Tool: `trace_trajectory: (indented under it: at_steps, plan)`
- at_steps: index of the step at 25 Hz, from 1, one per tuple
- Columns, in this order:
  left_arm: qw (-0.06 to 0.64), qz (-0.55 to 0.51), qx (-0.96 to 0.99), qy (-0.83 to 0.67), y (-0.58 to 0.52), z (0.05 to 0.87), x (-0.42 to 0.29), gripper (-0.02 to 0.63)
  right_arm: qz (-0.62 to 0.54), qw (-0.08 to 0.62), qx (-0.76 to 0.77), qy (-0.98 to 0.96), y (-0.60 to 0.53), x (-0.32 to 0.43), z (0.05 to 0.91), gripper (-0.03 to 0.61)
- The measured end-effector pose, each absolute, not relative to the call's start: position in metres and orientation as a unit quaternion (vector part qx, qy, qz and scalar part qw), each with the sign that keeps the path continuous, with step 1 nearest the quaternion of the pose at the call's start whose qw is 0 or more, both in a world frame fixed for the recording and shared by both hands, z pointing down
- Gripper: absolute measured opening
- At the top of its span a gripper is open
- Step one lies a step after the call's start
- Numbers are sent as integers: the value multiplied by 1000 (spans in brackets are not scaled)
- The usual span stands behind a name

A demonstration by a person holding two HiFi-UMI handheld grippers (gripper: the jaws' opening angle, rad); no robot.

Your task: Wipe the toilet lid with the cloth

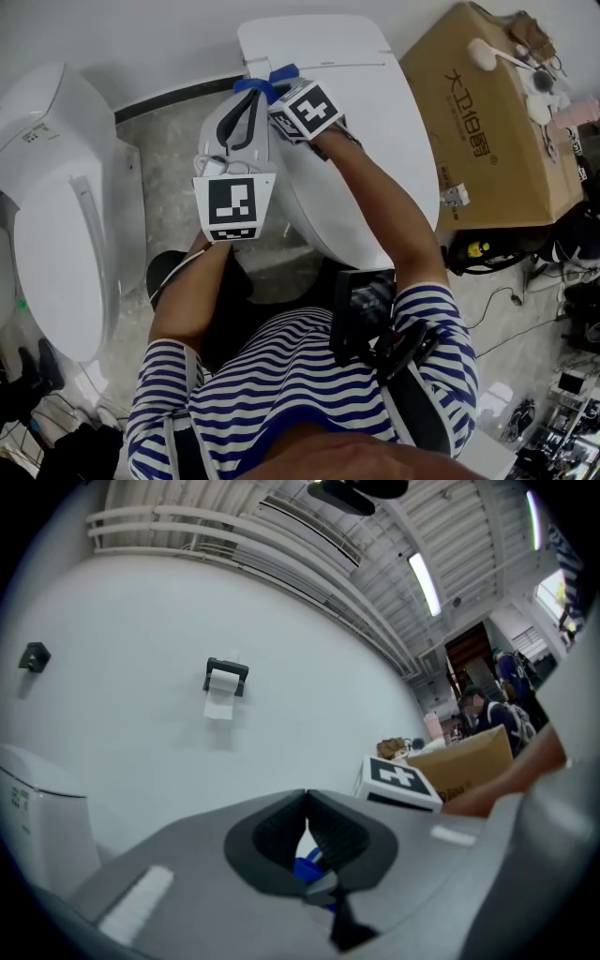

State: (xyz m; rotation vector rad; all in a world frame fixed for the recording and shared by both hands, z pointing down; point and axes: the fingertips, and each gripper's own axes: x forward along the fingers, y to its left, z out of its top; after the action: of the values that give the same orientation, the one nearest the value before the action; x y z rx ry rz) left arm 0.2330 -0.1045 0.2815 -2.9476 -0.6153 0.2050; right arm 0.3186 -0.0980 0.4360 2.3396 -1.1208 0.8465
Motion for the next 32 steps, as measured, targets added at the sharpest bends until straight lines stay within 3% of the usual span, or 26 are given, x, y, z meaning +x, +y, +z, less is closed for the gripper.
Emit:
trace_trajectory:
  at_steps: [11, 22, 32]
  plan:
    - [67, 71, -971, -220, -84, 281, 232, 3, 265, 170, 869, -382, -56, 330, 399, 118]
    - [84, 58, -963, -250, -24, 293, 239, 3, 260, 178, 931, -186, 208, 359, 332, 118]
    - [89, 45, -962, -254, -6, 307, 246, 3, 322, 186, 916, -146, 279, 356, 398, 118]
